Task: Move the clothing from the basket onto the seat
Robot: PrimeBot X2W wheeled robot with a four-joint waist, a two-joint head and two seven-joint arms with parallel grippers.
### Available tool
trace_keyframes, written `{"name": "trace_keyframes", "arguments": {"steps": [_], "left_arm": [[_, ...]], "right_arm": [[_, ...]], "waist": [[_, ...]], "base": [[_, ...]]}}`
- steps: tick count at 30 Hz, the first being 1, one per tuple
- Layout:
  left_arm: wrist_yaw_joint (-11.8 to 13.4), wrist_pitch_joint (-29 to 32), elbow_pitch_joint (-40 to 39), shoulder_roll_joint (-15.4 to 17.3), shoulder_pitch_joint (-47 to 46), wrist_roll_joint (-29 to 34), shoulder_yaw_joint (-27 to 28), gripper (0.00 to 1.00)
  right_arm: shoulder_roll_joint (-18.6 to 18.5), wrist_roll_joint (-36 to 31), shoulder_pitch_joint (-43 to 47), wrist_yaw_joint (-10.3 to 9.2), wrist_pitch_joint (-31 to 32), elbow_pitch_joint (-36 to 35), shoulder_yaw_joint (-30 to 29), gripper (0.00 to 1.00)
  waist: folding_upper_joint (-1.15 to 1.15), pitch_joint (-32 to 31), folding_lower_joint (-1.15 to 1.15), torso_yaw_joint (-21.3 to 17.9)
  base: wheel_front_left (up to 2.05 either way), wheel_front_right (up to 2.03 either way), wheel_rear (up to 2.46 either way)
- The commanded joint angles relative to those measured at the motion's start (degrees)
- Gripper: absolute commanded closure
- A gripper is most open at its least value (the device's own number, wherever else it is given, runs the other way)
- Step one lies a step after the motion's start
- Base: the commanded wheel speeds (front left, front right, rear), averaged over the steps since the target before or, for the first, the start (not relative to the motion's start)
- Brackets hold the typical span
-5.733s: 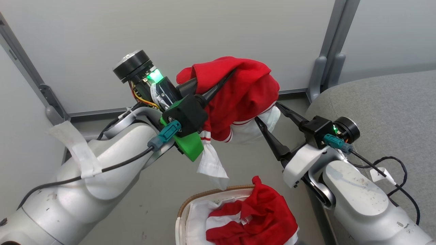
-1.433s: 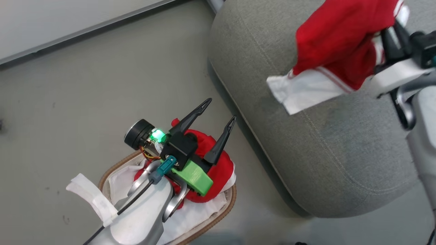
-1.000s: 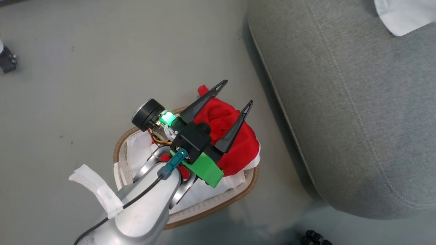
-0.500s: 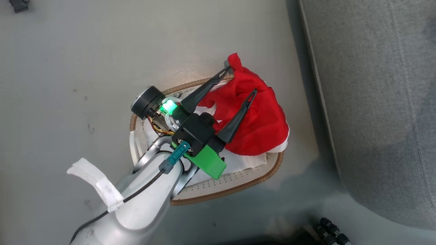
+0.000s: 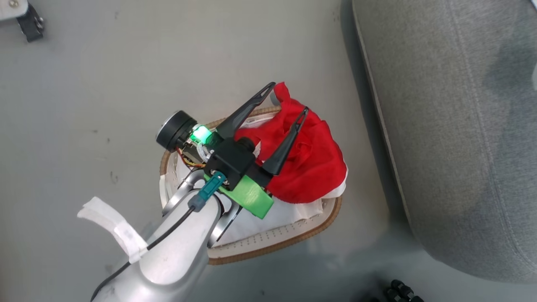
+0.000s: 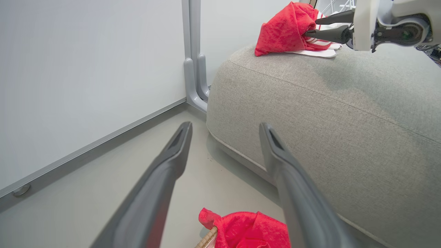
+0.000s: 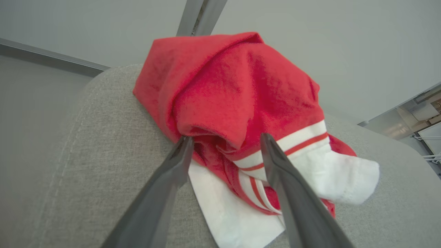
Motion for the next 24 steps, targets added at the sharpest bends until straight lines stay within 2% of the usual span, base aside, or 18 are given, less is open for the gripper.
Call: {"name": "trace_keyframes", "arguments": {"steps": [1,9,14,24], "left_arm": [[0.0,0.0,0.2,-0.2,1.3,-0.5,0.8,0.00],[0.5,0.0,1.0,-0.4,5.8,-2.1,5.9,0.00],[1.6,0.0,1.4,-1.1,10.5,-3.1,10.9,0.00],[2.7,0.0,1.3,-2.1,21.9,-4.1,21.7,0.00]], "right_arm": [[0.4,0.1,1.9,-0.08,-0.3,-0.8,0.7,0.00],[1.9,0.7,6.6,-0.08,-0.3,-4.4,2.4,0.00],[4.4,2.7,9.3,-0.08,-0.3,-6.7,0.3,0.00],[12.5,2.1,19.4,-0.08,-0.3,-14.7,-3.6,0.00]], "waist": [[0.61,-3.0,0.00,-0.3],[0.61,-11.6,0.00,0.6],[0.61,-17.8,0.00,2.4],[0.61,-26.6,0.00,7.3]], "base": [[0.00,0.00,0.00],[0.00,0.00,0.00],[0.00,0.00,0.00],[0.00,0.00,0.00]]}}
